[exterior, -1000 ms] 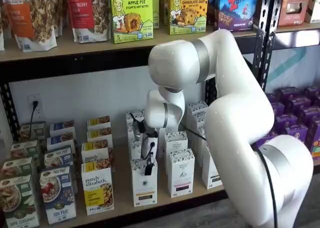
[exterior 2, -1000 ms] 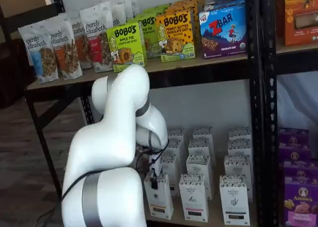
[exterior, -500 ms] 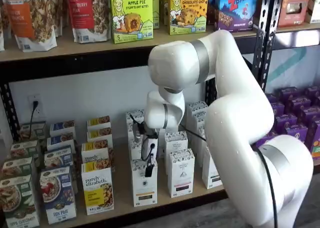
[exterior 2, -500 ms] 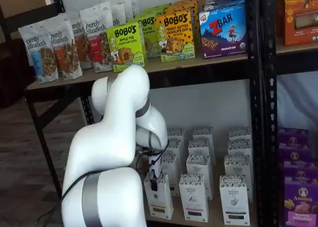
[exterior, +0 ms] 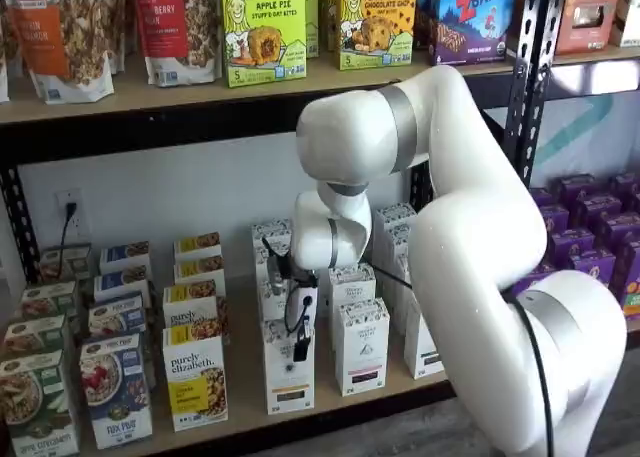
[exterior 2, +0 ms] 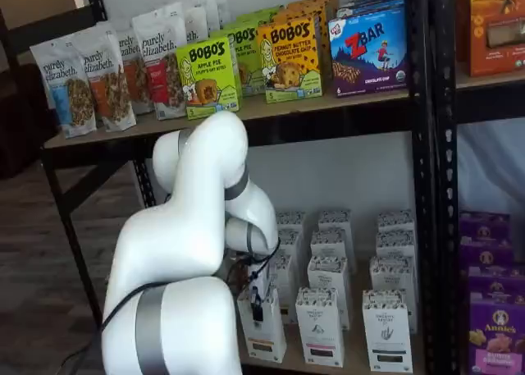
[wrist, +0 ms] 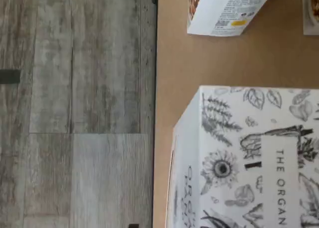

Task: Pick up the white box with a yellow strip in the middle, on the bottom shelf, the fourth box from the left

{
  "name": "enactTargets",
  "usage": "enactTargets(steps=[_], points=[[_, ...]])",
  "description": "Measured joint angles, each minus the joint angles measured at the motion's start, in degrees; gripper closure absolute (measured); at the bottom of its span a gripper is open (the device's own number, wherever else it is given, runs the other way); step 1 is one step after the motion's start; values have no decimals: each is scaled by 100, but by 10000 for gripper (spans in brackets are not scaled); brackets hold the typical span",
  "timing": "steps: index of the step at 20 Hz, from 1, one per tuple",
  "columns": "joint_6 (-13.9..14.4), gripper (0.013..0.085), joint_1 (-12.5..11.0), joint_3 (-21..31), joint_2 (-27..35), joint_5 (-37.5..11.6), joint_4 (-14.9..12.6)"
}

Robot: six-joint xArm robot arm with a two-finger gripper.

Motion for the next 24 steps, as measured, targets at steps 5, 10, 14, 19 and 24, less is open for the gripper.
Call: enactTargets(steps=[5,10,14,19,24], points=[[220,130,-18,-208,131,203,-254],[319,130,-29,-359,233,226,-371],[384,130,-53,-499,298,279,-461],[698,130,-74,-741,372,597,-825],[751,290,-69,-834,407,697,-873]])
